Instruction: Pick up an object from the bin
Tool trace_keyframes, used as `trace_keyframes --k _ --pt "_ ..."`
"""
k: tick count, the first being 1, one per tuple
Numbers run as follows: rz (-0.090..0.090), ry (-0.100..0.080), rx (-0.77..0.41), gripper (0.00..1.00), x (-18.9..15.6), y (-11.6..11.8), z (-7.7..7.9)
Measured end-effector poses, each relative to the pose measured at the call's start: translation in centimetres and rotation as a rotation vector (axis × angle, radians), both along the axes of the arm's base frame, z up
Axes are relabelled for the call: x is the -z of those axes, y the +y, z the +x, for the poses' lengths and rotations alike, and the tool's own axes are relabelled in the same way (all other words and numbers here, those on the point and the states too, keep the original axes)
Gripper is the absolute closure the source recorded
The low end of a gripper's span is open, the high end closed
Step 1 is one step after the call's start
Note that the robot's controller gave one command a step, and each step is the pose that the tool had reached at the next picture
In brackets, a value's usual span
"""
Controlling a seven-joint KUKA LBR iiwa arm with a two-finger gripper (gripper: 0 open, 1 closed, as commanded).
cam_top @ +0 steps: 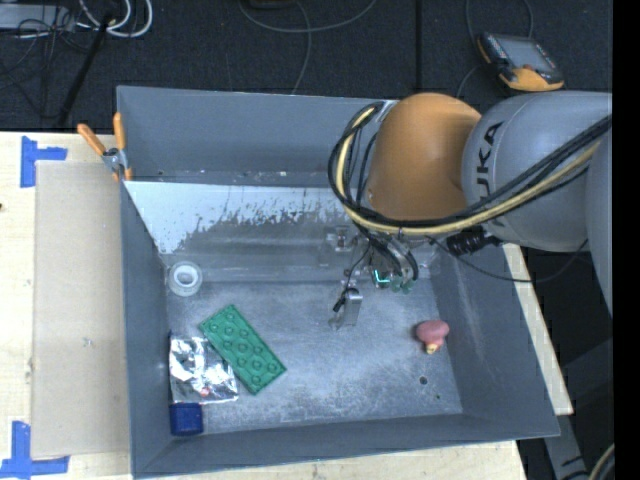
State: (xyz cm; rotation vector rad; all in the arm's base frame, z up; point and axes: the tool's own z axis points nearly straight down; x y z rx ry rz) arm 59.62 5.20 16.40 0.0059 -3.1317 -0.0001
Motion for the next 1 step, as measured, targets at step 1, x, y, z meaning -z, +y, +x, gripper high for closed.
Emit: trace_keyframes --k 1 --pt "0.001 0.002 0.042 0.00 8.95 6.23 -4.11"
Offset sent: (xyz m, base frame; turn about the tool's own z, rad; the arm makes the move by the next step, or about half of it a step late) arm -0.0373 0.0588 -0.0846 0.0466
